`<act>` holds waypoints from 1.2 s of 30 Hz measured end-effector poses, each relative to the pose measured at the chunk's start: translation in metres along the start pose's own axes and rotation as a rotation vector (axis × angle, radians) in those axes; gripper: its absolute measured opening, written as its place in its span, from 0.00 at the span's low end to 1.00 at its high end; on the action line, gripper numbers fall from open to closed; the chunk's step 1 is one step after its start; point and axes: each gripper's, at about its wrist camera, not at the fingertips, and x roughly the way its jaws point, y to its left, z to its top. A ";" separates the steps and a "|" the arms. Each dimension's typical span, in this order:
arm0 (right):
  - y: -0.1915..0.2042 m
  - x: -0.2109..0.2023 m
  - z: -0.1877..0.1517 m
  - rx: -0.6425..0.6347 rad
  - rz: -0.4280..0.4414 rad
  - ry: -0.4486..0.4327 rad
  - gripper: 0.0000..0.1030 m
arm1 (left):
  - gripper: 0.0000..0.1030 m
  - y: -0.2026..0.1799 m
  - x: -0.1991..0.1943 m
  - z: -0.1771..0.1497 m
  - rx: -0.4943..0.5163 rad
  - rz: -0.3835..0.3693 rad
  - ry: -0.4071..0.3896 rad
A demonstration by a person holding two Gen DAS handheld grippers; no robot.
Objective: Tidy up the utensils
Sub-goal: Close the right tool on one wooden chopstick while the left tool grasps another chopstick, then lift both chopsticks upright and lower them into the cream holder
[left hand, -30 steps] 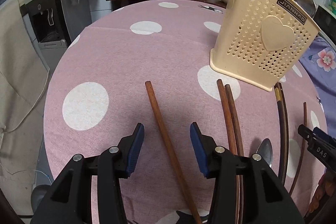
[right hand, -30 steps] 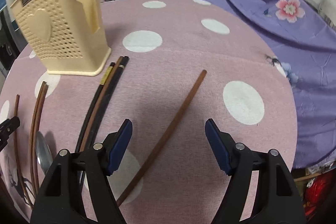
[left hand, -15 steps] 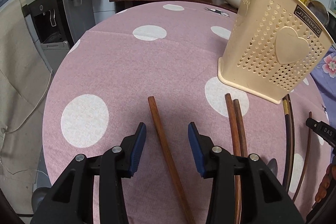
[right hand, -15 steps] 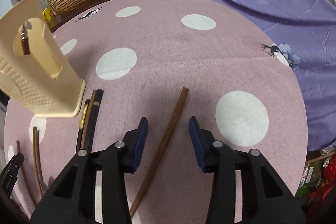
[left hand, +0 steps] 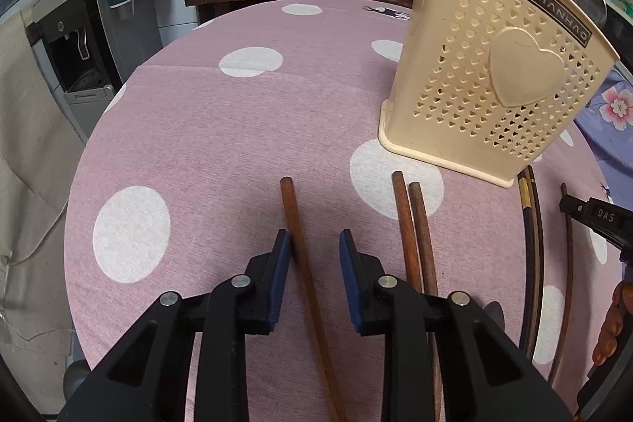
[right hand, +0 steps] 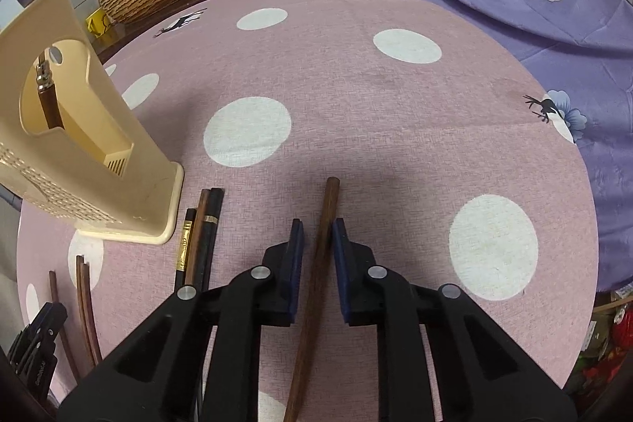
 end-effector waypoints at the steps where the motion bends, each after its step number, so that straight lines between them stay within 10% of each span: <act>1: -0.001 0.000 0.000 0.001 0.002 0.000 0.11 | 0.16 0.000 0.000 0.000 0.001 0.000 0.001; 17: -0.011 -0.021 0.000 0.020 0.119 -0.066 0.09 | 0.08 0.010 -0.008 0.014 -0.034 -0.061 -0.020; 36: 0.002 -0.152 -0.021 -0.115 0.274 -0.307 0.07 | 0.06 0.006 -0.112 0.019 -0.017 -0.223 -0.211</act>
